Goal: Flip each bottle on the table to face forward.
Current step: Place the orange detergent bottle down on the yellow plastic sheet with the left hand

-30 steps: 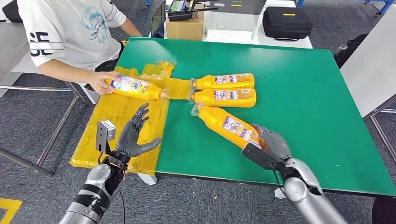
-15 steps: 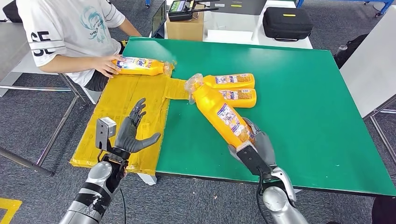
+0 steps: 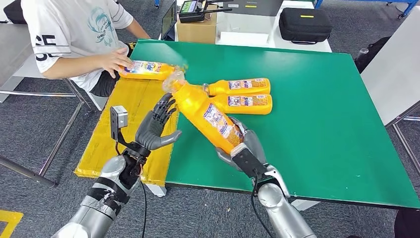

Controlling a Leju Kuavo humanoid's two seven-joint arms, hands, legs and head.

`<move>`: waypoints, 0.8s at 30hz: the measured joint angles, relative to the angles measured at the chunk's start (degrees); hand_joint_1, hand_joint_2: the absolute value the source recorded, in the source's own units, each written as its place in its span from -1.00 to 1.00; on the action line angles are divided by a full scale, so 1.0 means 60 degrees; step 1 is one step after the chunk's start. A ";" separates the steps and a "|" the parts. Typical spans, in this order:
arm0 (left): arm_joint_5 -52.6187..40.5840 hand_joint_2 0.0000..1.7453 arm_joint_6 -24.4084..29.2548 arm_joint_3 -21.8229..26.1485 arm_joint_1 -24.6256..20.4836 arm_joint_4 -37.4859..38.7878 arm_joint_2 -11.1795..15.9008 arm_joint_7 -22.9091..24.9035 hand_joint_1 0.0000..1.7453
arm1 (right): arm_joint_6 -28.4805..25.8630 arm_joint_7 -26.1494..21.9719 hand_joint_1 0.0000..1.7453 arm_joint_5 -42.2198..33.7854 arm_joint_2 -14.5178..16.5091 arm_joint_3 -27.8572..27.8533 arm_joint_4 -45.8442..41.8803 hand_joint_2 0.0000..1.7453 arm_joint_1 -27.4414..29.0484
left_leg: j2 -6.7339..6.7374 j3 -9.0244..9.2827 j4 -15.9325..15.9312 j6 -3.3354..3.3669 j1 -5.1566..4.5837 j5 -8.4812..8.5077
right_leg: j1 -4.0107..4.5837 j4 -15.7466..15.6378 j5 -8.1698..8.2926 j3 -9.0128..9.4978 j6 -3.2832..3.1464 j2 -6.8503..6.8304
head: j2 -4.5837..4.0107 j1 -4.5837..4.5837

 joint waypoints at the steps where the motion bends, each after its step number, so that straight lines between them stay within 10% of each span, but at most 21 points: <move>1: 0.0038 1.00 -0.0019 -0.0062 -0.0067 0.0046 0.0001 0.0020 -1.00 | 0.0058 -0.0065 1.00 0.0001 0.0008 0.0075 0.0187 1.00 -0.0119 | 0.0000 0.0000 0.0000 0.0000 0.0000 0.0000 | 0.0000 0.0001 0.0000 0.0000 0.0000 0.0000 | 0.0000 0.0000; 24: 0.1968 1.00 -0.0632 -0.1217 -0.0905 -0.0033 -0.0046 0.1256 -1.00 | 0.0709 -0.0399 1.00 0.0352 0.0026 0.0800 0.2526 1.00 -0.1389 | 0.0003 -0.0002 0.0002 -0.0001 -0.0001 -0.0001 | 0.0000 0.0002 0.0000 -0.0006 0.0000 0.0001 | 0.0000 -0.0002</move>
